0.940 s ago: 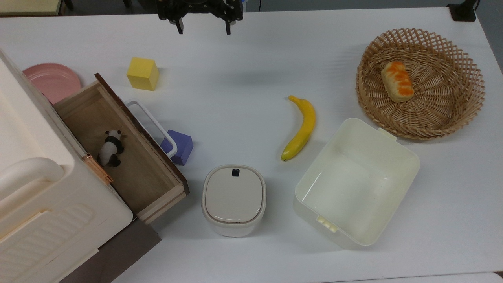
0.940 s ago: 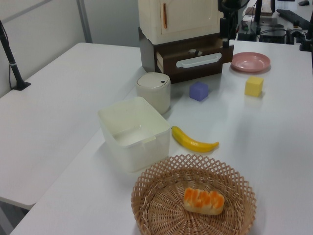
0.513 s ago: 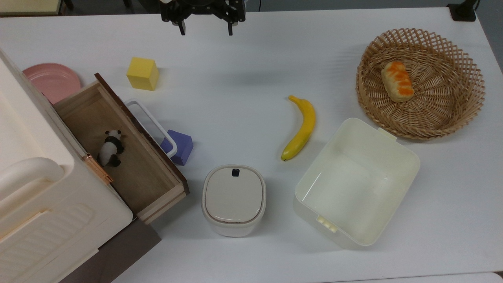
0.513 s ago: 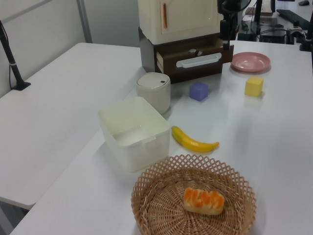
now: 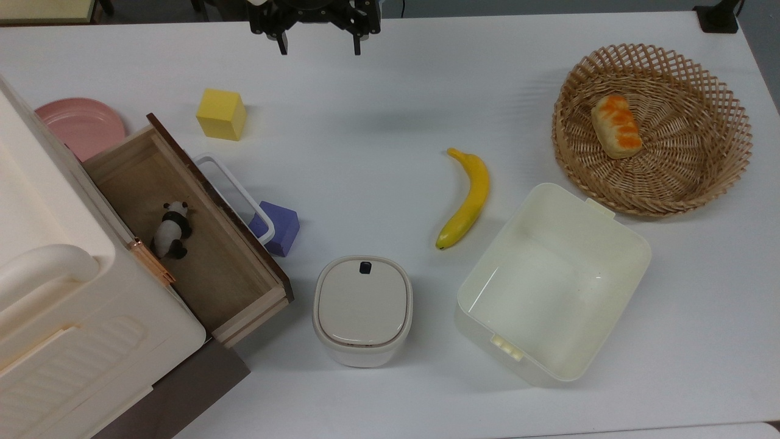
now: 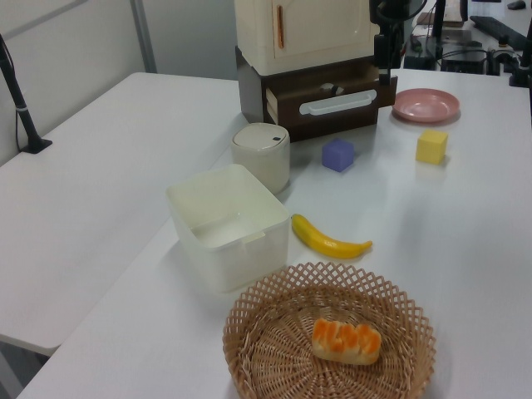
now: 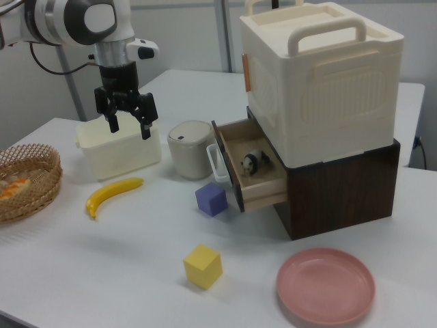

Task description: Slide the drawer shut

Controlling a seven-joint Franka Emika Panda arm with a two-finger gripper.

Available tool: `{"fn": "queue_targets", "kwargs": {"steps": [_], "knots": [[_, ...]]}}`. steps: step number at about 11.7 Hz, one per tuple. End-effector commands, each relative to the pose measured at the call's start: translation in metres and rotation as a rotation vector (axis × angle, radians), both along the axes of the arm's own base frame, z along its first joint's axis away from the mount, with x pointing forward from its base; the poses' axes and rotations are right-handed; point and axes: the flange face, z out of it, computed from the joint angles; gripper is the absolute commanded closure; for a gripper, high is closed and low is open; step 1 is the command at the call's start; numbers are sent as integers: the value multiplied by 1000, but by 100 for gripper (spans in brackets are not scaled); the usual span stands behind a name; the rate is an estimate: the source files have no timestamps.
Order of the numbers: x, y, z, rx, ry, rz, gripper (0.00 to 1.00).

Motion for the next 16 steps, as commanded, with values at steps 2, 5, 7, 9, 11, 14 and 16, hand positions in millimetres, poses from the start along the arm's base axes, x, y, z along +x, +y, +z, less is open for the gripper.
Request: {"fn": "queue_targets", "kwargs": {"steps": [2,5,7,9,11,14,16], "knots": [[-4,0,-1,-17,-5,20,0],[-5,-1,4,-15,-13,16,0],[-6,0,3,-18,-5,-9,0],[-6,1,5,-19,-13,-26,0],[-6,1,2,-19,-9,-20,11],[-6,3,2,-16,-2,-104,37],[-2,14,-10,-34,11,-279,60]]}}
